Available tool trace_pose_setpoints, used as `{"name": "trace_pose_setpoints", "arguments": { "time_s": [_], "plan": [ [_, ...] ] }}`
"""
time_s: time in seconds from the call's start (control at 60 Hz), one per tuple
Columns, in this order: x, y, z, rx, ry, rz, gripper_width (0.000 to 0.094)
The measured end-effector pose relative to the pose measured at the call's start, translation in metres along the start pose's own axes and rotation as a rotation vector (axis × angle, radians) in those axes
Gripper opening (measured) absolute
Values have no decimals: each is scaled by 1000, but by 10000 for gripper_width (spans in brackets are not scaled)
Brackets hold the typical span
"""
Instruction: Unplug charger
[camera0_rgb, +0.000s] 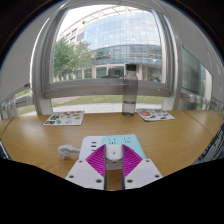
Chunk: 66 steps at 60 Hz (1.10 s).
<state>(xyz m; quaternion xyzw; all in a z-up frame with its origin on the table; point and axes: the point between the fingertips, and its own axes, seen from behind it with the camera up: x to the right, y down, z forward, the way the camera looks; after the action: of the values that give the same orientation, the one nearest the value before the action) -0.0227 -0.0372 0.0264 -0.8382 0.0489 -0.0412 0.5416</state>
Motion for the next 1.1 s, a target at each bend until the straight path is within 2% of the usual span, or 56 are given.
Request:
{"name": "trace_pose_setpoints", "arguments": {
  "time_s": [0.15, 0.2, 0.267, 0.283, 0.367, 0.417, 0.5, 0.6, 0.783, 0.917, 1.1],
  "plan": [
    [1, -19, -2, -27, -29, 85, 161],
    [13, -90, -21, 163, -39, 117, 161],
    [53, -169, -57, 327, 56, 30, 160],
    [63, -194, -68, 358, 65, 29, 160],
    [97, -221, -79, 406, 89, 53, 160],
    [127, -220, -71, 398, 127, 54, 159],
    [169, -189, -48, 320, 168, 53, 159],
    [190, -132, -12, 199, 141, 91, 160],
    [196, -57, 29, 66, 60, 99, 176],
    [199, -26, 48, 30, 26, 88, 177],
    [208, -9, 58, 39, -2, 92, 253]
  ]
}}
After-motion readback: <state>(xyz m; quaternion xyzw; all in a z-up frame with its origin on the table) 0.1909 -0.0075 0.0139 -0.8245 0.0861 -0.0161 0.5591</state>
